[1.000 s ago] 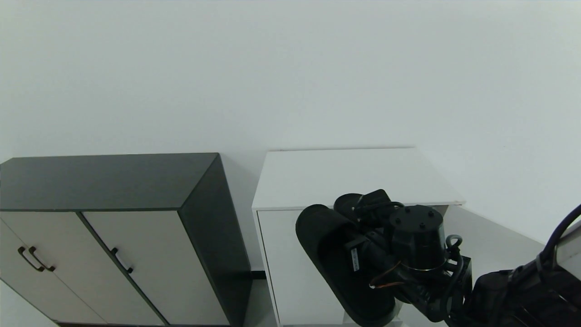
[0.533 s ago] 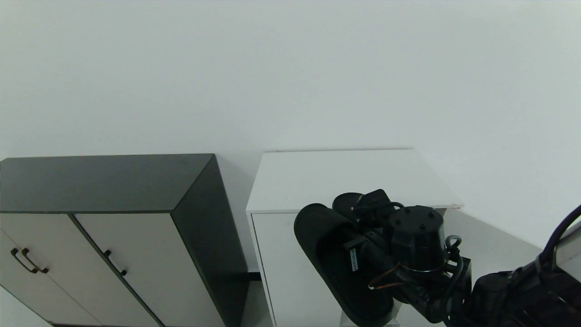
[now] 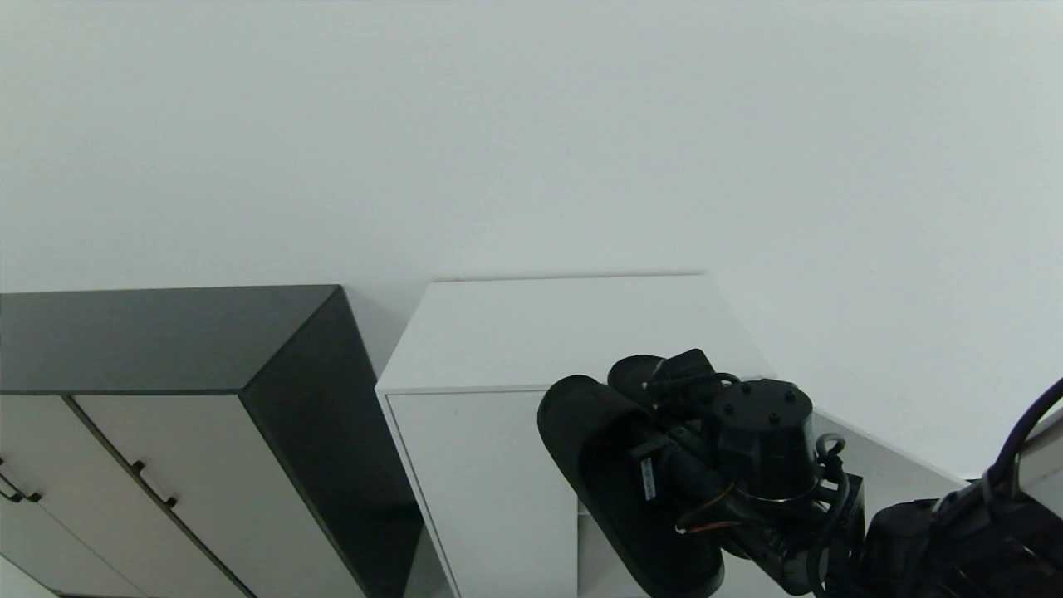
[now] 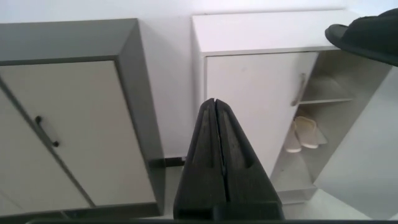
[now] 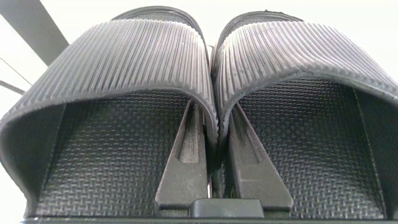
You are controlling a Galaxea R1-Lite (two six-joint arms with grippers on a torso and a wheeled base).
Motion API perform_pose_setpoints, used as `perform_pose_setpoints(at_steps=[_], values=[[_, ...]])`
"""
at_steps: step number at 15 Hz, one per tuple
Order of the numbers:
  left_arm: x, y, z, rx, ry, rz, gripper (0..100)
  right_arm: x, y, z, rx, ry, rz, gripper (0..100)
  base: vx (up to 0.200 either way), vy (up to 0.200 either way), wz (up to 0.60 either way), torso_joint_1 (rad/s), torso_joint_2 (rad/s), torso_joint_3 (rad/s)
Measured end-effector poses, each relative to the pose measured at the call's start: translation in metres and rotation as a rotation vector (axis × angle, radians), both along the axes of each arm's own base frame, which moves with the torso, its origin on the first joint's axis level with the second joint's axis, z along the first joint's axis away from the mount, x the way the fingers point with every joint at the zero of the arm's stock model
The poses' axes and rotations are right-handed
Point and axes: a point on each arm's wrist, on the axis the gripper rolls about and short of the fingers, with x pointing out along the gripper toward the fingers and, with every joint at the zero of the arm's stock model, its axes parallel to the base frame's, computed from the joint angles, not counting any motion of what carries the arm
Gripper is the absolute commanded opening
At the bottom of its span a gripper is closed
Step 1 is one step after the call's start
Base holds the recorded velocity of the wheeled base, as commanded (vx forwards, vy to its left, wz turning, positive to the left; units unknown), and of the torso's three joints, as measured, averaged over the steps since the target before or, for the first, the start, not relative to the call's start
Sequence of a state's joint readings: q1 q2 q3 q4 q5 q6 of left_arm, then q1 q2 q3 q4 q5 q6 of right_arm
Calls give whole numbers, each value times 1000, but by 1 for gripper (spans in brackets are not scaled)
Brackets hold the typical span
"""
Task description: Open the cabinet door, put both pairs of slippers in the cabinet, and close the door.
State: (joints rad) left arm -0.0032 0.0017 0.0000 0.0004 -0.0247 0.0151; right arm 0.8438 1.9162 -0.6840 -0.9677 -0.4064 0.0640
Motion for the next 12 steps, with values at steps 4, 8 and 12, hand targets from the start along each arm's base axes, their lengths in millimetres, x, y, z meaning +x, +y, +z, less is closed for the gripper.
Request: perform_pose_setpoints(at_steps=[4,8,12], values=[[0,0,0,0,0,0,0,-6,2,-1,-7,5,17,0,0,-150,0,3,3,-2],[0,0,0,0,0,0,0,-8,2,-1,-7,5,21,0,0,0,0,0,0,0],[0,0,0,-1,0,0,0,-9,1,0,15,-11,25,0,0,0,0,0,0,0]])
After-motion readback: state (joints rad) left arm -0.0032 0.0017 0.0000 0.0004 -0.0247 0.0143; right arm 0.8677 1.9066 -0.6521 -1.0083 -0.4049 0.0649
